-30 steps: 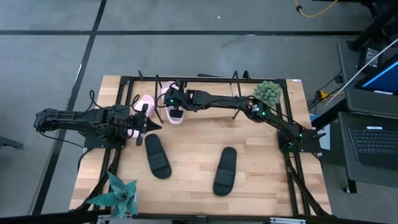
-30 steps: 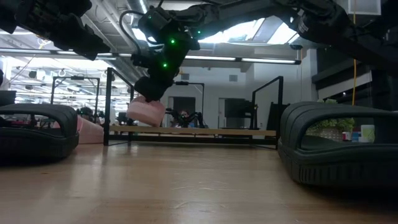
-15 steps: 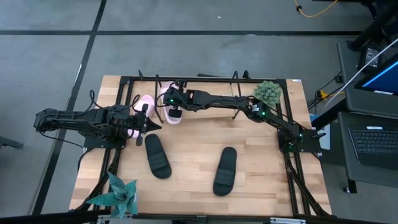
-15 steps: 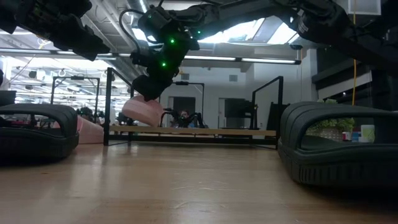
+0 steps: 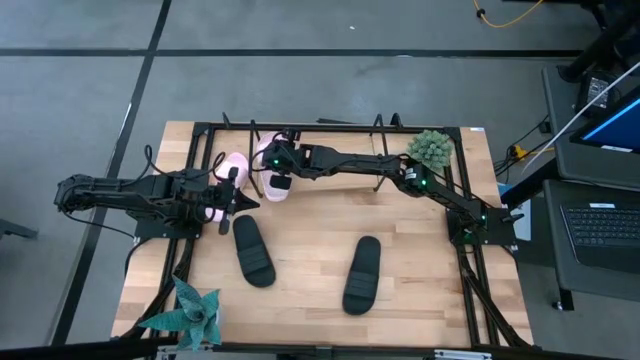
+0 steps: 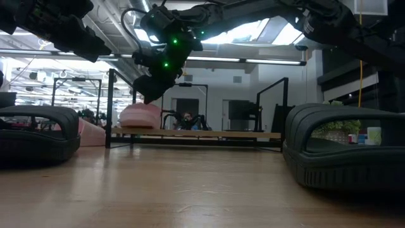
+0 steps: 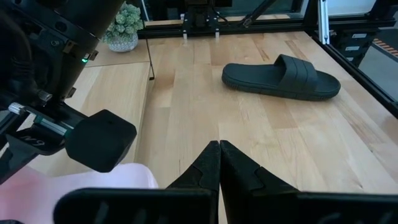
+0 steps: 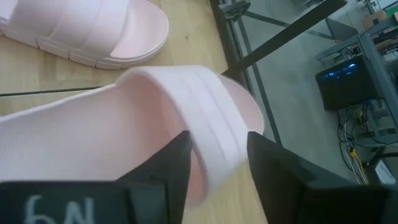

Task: Pick and place slides into the shelf
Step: Put the right pink slide on the shelf, then put the pink slide on the shelf

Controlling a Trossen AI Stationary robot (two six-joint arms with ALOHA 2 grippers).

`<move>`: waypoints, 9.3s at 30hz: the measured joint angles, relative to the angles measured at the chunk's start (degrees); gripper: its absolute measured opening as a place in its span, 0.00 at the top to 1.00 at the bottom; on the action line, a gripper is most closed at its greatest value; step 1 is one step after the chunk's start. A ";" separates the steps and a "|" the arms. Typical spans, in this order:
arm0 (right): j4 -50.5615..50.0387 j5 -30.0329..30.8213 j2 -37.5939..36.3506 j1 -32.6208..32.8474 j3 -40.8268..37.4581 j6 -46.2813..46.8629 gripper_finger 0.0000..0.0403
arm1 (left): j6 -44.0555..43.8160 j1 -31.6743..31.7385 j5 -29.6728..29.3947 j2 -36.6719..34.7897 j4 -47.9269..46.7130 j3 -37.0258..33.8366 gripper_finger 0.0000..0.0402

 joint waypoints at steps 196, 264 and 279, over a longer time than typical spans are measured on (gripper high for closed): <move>5.77 -30.94 -12.90 2.26 -25.31 4.28 1.00 | -1.43 0.00 -0.01 0.02 -0.36 0.02 1.00; 41.56 -37.79 -70.03 -3.49 -82.20 6.05 0.99 | 3.68 0.07 -12.58 -5.66 -5.97 4.53 1.00; 60.40 -37.70 -71.21 -1.04 -96.65 8.95 0.98 | -2.79 0.06 -25.27 1.26 -32.54 24.88 1.00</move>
